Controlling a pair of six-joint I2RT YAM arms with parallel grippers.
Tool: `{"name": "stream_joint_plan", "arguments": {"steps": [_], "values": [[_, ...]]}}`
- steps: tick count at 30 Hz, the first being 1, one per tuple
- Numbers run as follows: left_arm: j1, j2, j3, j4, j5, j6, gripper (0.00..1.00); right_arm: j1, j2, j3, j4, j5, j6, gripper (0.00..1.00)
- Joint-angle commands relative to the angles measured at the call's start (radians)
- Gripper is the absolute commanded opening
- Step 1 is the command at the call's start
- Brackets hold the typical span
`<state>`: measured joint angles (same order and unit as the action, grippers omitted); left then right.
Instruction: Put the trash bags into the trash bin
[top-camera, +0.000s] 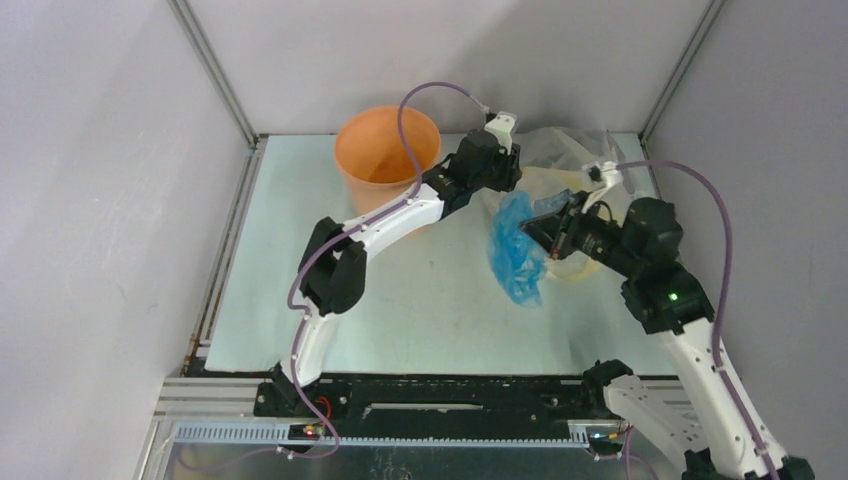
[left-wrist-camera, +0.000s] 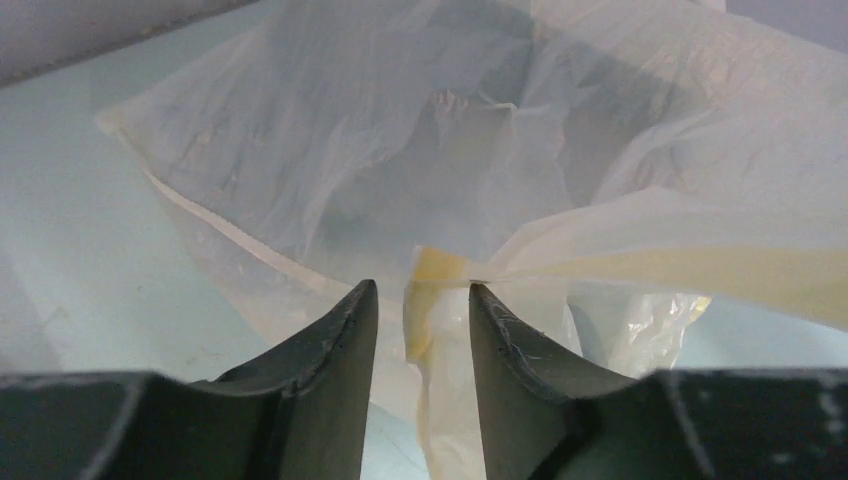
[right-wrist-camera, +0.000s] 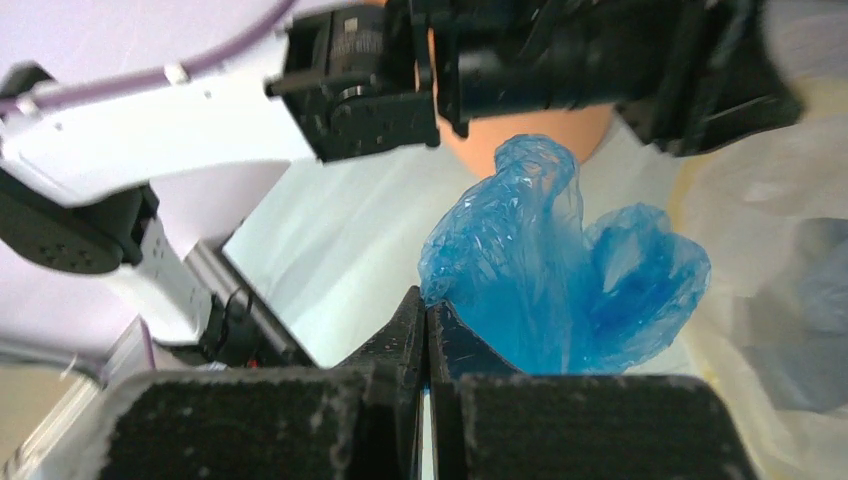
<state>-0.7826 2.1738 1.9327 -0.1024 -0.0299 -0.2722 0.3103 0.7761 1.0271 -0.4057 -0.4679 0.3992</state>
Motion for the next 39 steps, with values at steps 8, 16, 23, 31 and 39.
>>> {"name": "stream_joint_plan", "arguments": {"steps": [8,16,23,31,39], "values": [[0.005,-0.381,-0.152,-0.112,0.008,0.039,0.84,0.109,0.104,0.024,-0.055,0.039,-0.080,0.50],[-0.020,-0.610,-0.400,-0.148,-0.010,0.024,0.89,0.082,0.068,-0.036,-0.096,0.247,-0.088,0.77],[-0.098,-0.774,-0.668,-0.153,-0.102,0.039,0.92,0.090,0.133,-0.104,-0.070,0.389,-0.138,0.85],[-0.138,-0.765,-0.875,-0.070,-0.128,0.067,1.00,0.097,0.292,-0.121,0.092,0.388,-0.128,0.78],[-0.143,-0.654,-0.929,0.024,-0.108,0.075,1.00,0.086,0.419,-0.116,0.237,0.482,-0.104,0.77]]}}
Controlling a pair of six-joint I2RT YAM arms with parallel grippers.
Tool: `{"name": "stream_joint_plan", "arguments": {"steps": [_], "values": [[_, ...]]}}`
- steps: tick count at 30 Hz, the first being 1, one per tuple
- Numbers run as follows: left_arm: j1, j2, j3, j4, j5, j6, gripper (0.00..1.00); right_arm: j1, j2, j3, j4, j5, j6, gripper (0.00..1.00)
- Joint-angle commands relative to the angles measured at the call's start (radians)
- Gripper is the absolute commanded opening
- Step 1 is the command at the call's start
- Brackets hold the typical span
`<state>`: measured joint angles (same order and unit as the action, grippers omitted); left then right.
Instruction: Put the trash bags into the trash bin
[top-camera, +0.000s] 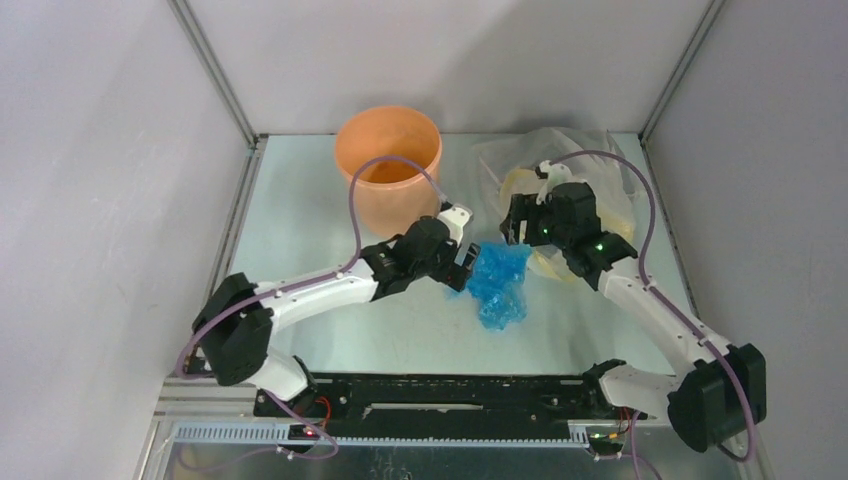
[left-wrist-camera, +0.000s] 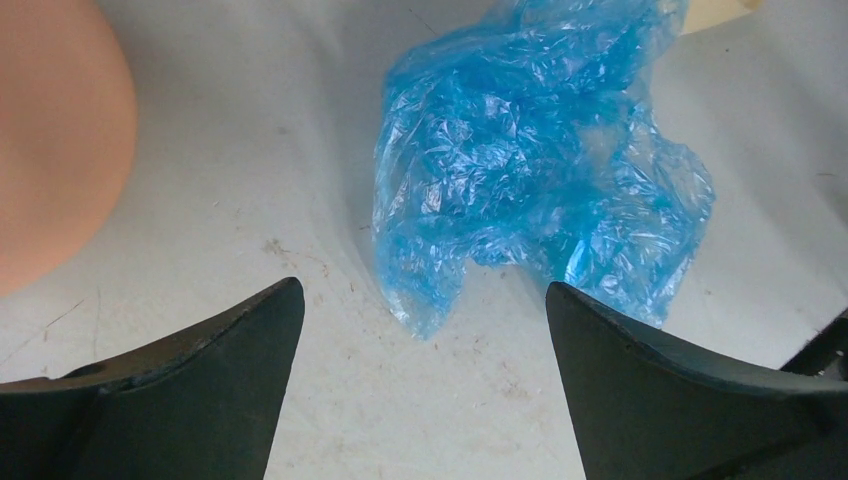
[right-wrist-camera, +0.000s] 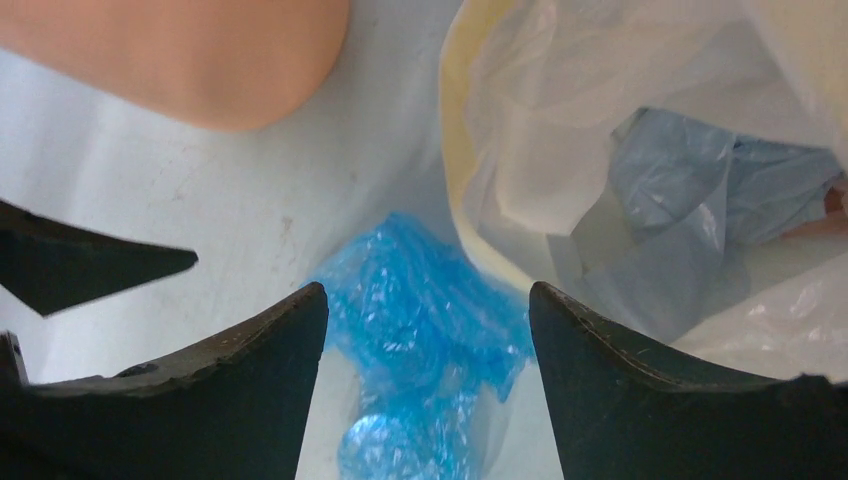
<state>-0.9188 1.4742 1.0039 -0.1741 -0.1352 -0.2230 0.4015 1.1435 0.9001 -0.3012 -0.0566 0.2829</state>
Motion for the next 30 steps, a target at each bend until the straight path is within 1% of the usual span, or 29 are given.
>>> {"name": "stream_joint_plan", "arguments": {"steps": [1,4,7,8,11,13,15,17,18,19,23,27,30], "values": [[-0.011,0.058,-0.006,0.111,0.000,0.024,1.00,-0.007,0.069,0.014,0.142,0.092,0.013,0.77],[-0.025,0.089,-0.014,0.155,0.004,0.029,1.00,-0.009,0.132,0.028,0.170,0.098,0.006,0.76],[-0.031,0.131,0.011,0.154,-0.005,0.030,1.00,-0.011,0.200,0.050,0.179,0.095,0.007,0.75],[-0.032,0.145,0.018,0.148,-0.007,0.029,0.99,-0.013,0.220,0.055,0.183,0.092,0.007,0.72],[-0.034,0.172,0.033,0.138,-0.016,0.023,0.94,-0.022,0.261,0.060,0.201,0.088,0.013,0.57],[-0.035,0.191,0.042,0.125,-0.025,0.020,0.89,-0.041,0.284,0.067,0.207,0.088,0.021,0.41],[-0.035,0.217,0.058,0.103,-0.040,0.019,0.86,-0.069,0.301,0.075,0.212,0.078,0.026,0.23],[-0.037,0.231,0.065,0.088,-0.050,0.019,0.84,-0.111,0.319,0.090,0.214,0.082,0.028,0.08],[-0.037,0.238,0.069,0.081,-0.052,0.019,0.83,-0.133,0.327,0.097,0.213,0.084,0.029,0.03],[-0.037,0.246,0.077,0.072,-0.053,0.020,0.82,-0.154,0.334,0.108,0.208,0.087,0.029,0.00],[-0.037,0.275,0.104,0.041,-0.067,0.020,0.73,-0.226,0.361,0.143,0.192,0.152,0.026,0.00],[-0.037,0.309,0.121,0.022,-0.078,0.012,0.69,-0.286,0.371,0.184,0.166,0.190,0.026,0.00],[-0.037,0.328,0.127,0.018,-0.088,0.004,0.66,-0.295,0.350,0.200,0.140,0.197,0.017,0.01]]}}
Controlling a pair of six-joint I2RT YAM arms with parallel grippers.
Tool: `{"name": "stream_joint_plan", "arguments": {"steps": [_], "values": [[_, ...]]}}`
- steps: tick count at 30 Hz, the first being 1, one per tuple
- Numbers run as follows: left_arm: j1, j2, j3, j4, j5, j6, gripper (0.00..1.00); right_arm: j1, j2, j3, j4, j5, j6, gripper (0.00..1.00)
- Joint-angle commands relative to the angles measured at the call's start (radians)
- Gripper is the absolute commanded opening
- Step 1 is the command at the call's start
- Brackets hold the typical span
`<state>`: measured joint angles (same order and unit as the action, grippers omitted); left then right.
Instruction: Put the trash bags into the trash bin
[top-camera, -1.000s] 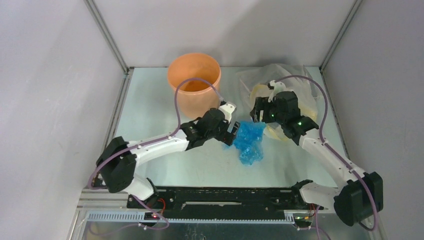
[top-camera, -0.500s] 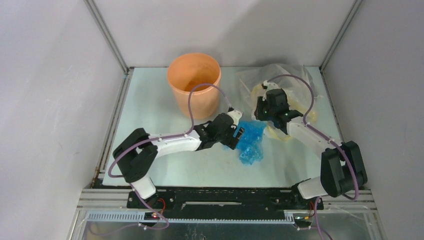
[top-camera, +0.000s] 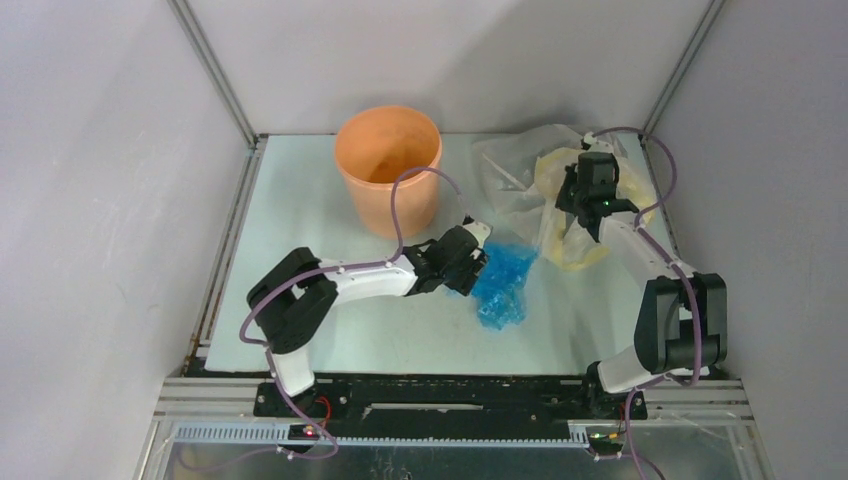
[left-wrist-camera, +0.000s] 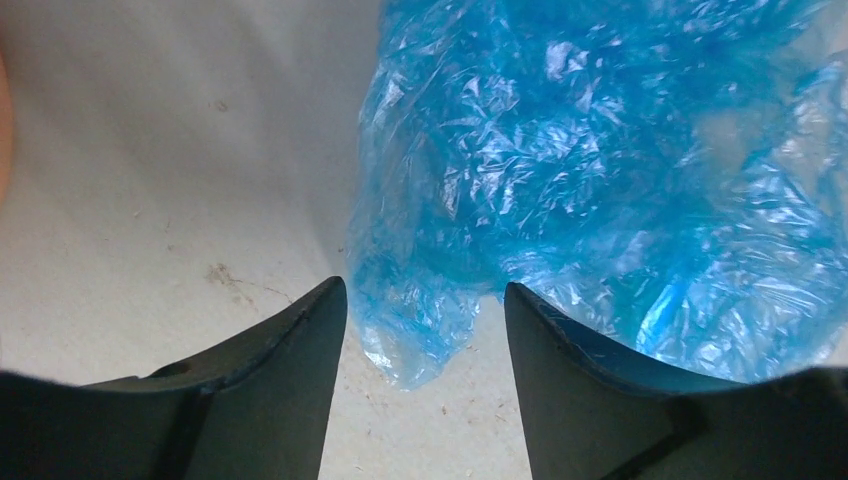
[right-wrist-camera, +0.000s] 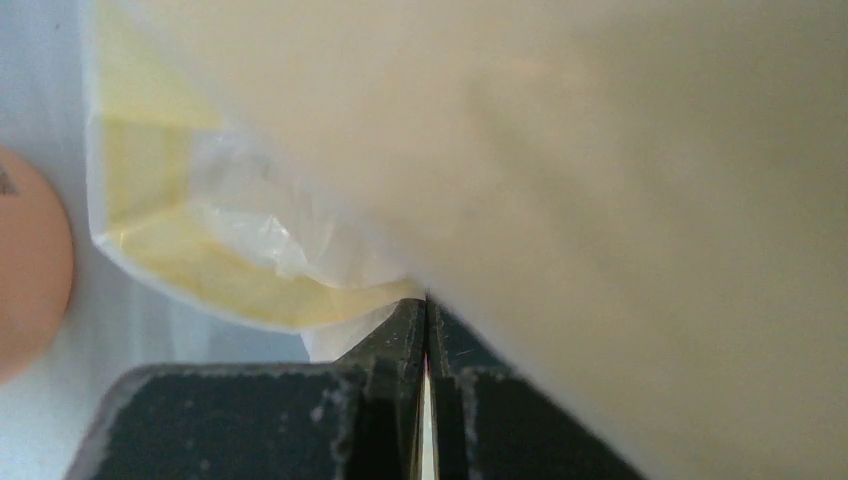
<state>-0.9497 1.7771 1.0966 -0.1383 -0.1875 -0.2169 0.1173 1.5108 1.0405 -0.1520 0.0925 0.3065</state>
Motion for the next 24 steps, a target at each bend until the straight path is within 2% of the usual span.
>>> {"name": "stream_joint_plan", "arguments": {"steps": [1,4,6,10,12,14,17,24], "values": [[-0.006,0.029,0.035,-0.018,-0.038,-0.004,0.65,-0.005,-0.030,0.060,-0.020,0.042,-0.010,0.07],[-0.006,0.042,0.041,-0.018,-0.045,-0.012,0.58,0.042,-0.074,0.060,-0.061,0.033,-0.021,0.25],[-0.006,0.044,0.042,-0.018,-0.056,-0.017,0.48,0.087,-0.113,0.058,-0.097,0.050,-0.024,0.32],[-0.006,0.035,0.038,-0.018,-0.086,-0.027,0.13,0.159,-0.217,0.020,-0.146,0.053,-0.025,0.41],[-0.007,0.023,0.024,-0.018,-0.099,-0.033,0.01,0.188,-0.282,-0.019,-0.165,0.049,-0.026,0.48],[-0.006,0.004,0.011,-0.018,-0.102,-0.040,0.00,0.228,-0.366,-0.064,-0.180,0.049,-0.035,0.55],[-0.006,-0.041,-0.018,-0.017,-0.102,-0.057,0.00,0.283,-0.447,-0.113,-0.231,0.040,-0.034,0.61],[-0.006,-0.147,-0.100,-0.016,-0.089,-0.100,0.00,0.387,-0.595,-0.242,-0.337,-0.025,0.051,0.61]]}}
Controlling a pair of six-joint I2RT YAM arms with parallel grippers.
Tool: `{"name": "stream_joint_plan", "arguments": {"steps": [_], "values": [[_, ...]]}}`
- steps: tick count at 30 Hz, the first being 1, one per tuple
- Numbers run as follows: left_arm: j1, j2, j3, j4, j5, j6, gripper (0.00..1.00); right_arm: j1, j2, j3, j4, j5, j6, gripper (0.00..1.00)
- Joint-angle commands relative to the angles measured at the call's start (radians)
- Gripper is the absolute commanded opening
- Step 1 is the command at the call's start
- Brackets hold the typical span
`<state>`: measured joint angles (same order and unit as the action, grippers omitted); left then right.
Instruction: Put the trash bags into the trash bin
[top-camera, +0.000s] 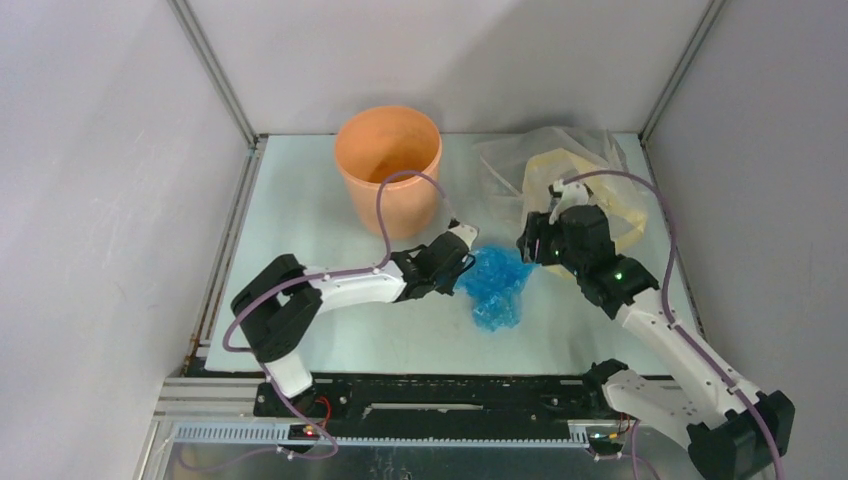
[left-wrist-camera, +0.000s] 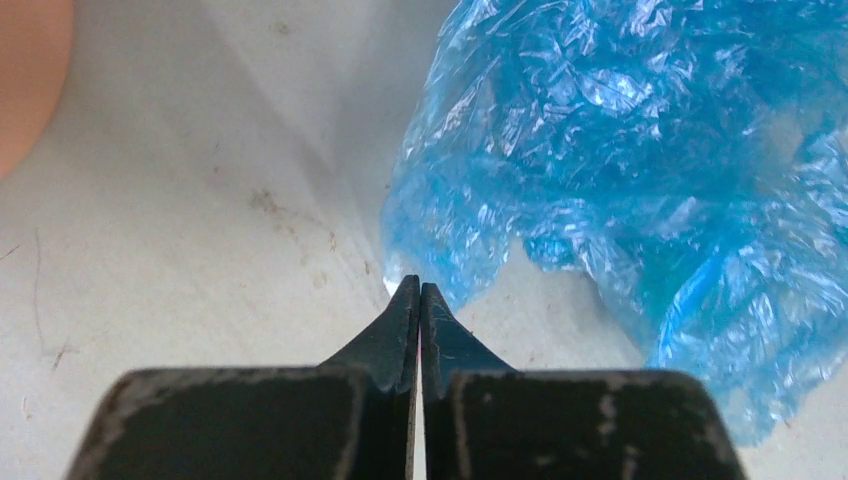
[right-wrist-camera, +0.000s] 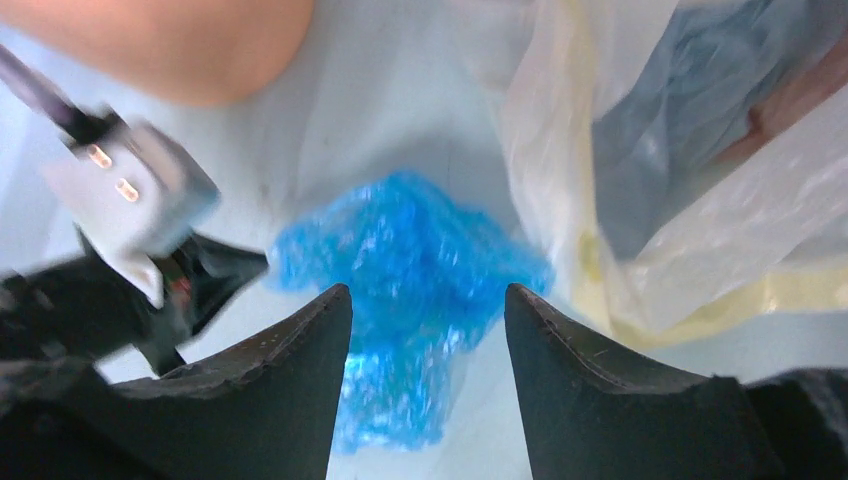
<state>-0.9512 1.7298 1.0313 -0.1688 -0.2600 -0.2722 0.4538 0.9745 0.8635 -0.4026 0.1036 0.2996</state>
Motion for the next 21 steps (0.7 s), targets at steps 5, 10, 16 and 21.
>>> {"name": "stream_joint_plan", "arguments": {"steps": [5,10,16,21], "values": [[-0.004,-0.149,-0.097,0.046,-0.017,-0.057,0.14,0.139,-0.119,-0.155,-0.097,-0.036,0.141,0.60],[-0.004,-0.129,-0.099,0.079,-0.027,-0.057,0.40,0.149,-0.091,-0.225,-0.043,-0.060,0.204,0.51],[-0.003,-0.091,-0.082,0.128,-0.035,-0.040,0.41,0.112,-0.023,-0.278,0.039,-0.065,0.244,0.46],[-0.003,-0.056,-0.058,0.137,-0.018,-0.035,0.50,0.038,0.054,-0.320,0.123,-0.179,0.236,0.43]]}}
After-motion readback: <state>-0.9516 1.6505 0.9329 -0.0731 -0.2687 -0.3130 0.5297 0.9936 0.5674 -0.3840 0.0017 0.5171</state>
